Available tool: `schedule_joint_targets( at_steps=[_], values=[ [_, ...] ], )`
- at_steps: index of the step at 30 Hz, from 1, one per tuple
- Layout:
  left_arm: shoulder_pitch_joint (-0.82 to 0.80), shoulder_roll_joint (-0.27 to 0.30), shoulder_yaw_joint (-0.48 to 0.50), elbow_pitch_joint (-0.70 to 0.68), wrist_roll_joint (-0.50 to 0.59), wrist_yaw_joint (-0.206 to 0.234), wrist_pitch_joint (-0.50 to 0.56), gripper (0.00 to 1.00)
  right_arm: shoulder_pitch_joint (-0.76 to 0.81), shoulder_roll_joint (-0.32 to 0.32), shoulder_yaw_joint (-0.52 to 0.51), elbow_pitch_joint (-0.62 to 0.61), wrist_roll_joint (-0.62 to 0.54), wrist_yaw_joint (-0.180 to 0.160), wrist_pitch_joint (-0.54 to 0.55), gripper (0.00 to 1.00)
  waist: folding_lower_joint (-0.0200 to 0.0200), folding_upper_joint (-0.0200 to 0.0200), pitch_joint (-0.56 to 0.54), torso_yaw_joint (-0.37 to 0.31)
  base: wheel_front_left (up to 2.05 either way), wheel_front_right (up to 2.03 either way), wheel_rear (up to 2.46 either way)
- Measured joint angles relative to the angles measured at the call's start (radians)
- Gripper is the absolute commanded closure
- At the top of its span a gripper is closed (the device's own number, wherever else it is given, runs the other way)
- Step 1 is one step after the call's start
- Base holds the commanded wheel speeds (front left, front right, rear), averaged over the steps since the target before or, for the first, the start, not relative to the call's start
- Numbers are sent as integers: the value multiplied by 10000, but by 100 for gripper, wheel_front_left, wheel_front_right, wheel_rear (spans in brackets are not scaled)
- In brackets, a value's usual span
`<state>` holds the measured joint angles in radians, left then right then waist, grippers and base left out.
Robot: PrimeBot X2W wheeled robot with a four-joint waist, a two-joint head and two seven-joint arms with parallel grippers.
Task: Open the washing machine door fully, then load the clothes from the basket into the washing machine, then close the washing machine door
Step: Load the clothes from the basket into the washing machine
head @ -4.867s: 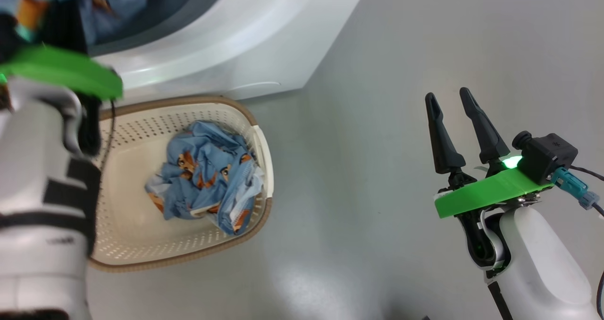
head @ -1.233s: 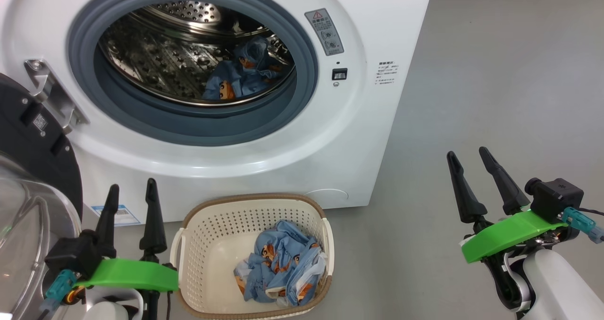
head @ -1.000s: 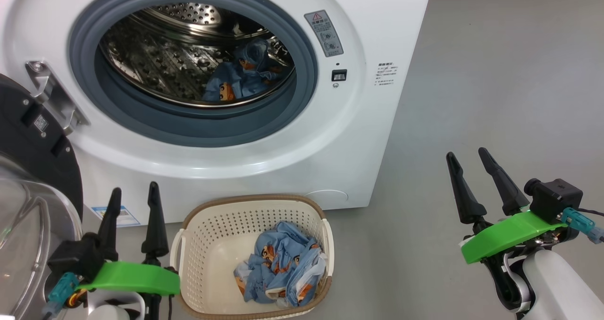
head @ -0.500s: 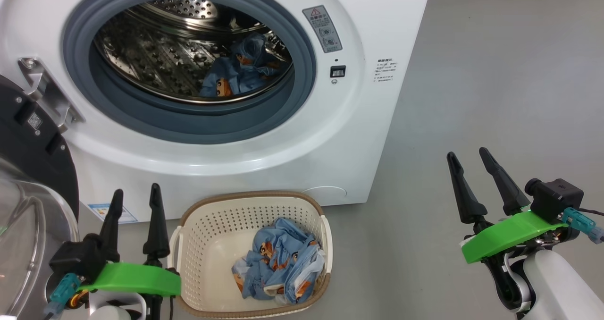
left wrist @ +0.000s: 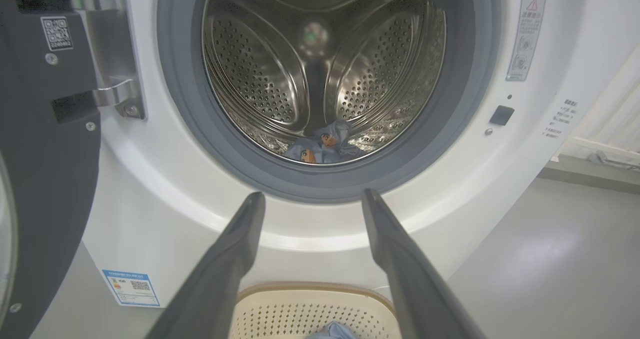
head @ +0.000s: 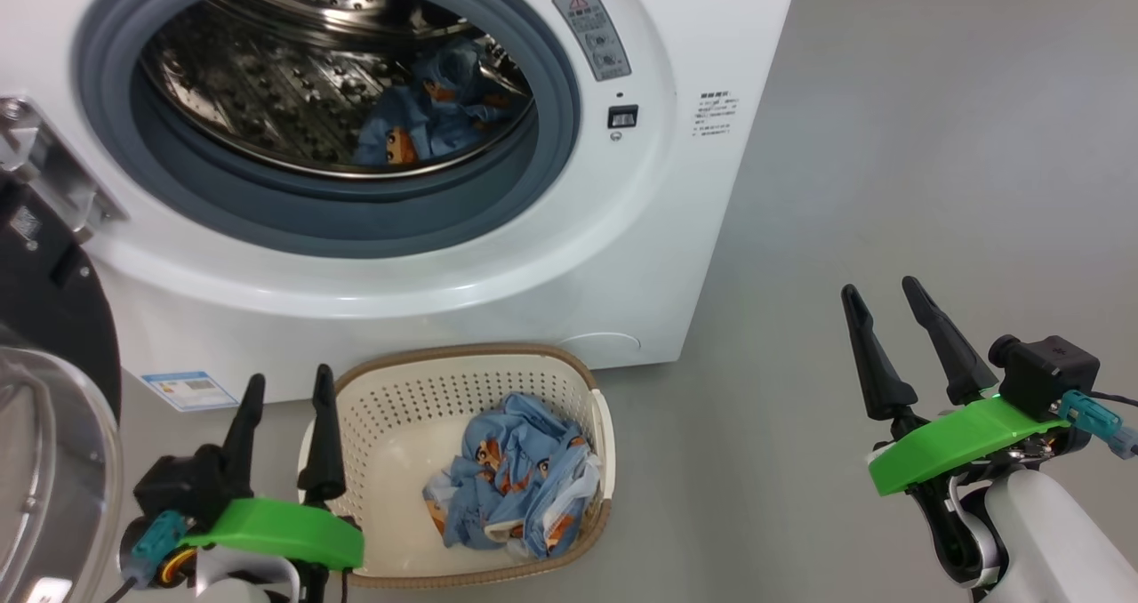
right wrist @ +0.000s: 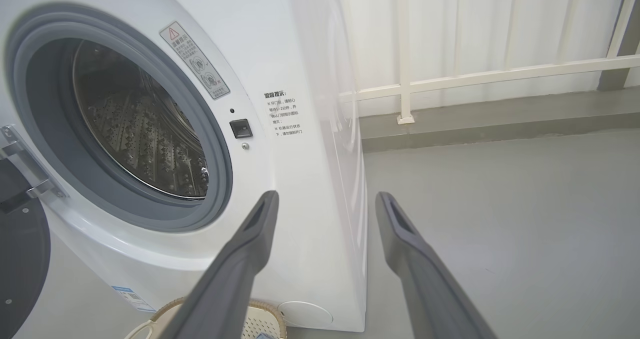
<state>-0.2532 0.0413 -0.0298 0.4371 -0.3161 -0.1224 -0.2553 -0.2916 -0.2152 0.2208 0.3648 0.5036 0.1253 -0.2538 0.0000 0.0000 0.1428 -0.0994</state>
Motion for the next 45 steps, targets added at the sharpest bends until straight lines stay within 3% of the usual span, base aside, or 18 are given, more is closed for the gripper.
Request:
schedule_joint_targets(
  at_steps=[19,29,45],
  values=[
    [-2253,437,-1647,3442,-700,-46,802,0,-416,267,-322,-318,-119,0,0,0,0,0,1613,-686,0,0,0],
    [-3312,744,-3685,4529,-1396,-48,1402,0,-759,625,-431,-570,-280,0,0,0,0,0,2773,-1014,0,0,0],
    [-4946,1544,-6892,5384,-3319,-59,3279,0,-1232,1218,-621,-922,-579,0,0,0,0,0,4637,-1617,0,0,0]
  ],
)
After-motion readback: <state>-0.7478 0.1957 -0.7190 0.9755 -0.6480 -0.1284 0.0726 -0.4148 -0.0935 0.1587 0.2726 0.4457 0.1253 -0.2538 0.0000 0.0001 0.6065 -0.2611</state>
